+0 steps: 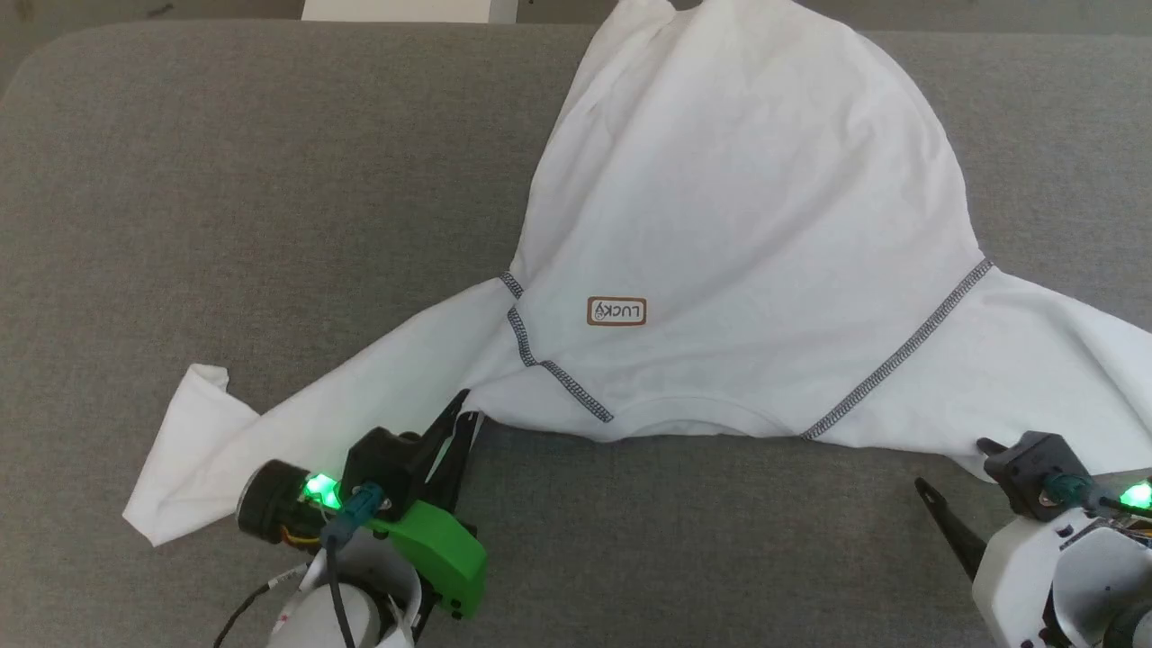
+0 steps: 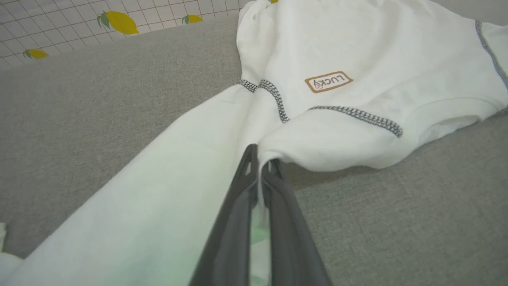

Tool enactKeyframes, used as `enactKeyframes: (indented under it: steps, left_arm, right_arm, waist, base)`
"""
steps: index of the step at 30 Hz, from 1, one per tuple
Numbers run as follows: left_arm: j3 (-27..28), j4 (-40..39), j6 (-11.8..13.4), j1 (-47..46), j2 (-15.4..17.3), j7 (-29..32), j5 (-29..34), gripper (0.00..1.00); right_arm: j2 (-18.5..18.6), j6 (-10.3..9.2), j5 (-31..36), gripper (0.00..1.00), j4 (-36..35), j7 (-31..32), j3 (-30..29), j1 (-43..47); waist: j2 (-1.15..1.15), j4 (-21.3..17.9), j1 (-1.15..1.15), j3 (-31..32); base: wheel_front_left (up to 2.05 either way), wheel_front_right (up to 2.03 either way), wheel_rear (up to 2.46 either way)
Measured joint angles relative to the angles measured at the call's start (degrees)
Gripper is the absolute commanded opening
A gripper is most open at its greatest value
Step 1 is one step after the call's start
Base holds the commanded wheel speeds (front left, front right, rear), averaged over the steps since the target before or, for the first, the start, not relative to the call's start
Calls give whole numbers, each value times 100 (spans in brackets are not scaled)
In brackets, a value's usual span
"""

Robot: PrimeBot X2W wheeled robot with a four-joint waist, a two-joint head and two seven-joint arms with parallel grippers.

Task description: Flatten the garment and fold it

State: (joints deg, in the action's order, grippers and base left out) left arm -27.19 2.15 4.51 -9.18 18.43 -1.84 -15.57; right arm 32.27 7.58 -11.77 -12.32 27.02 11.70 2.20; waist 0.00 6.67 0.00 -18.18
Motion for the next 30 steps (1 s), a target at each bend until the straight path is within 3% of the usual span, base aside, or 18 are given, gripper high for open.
enactKeyframes:
  steps: [8,9,10,11,12,20,26,30]
  left_arm:
    - [-105,118,-43,-63,-56,-21,-14,0]
    - [-113,127,-43,-65,-64,-25,-16,0]
    - [-119,136,-43,-66,-76,-26,-26,0]
    - [-122,145,-43,-67,-90,-34,-52,0]
    - [-123,153,-43,-68,-101,-37,-66,0]
    - [94,104,13,-60,-253,-428,-342,0]
    - [396,-422,60,-73,-308,-743,-530,0]
    - [548,-896,101,-303,-225,-703,-573,0]
  right_arm:
    - [333,1,108,100,576,-178,608,-564]
    - [333,1,108,91,665,-226,653,-633]
    - [322,2,107,46,759,-259,677,-700]
    - [275,3,108,16,850,-331,662,-753]
    - [232,3,116,0,923,-398,649,-796]
    - [-377,3,264,0,1405,-1061,-112,-937]
    - [-946,2,114,0,1014,-1413,-811,-1218]
    - [-1098,2,51,0,526,-1434,-1043,-1523]
  waist:
    - [0,158,0,-104]
    - [0,173,0,-112]
    - [0,186,0,-116]
    - [0,196,0,-117]
    - [0,200,0,-115]
    - [0,135,0,30]
    - [0,-3,0,302]
    - [0,-115,0,535]
  base:
    - [0,0,0]
    - [0,0,0]
    - [0,0,0]
    - [0,0,0]
    - [0,0,0]
    - [0,0,0]
    - [0,0,0]
    - [0,0,0]
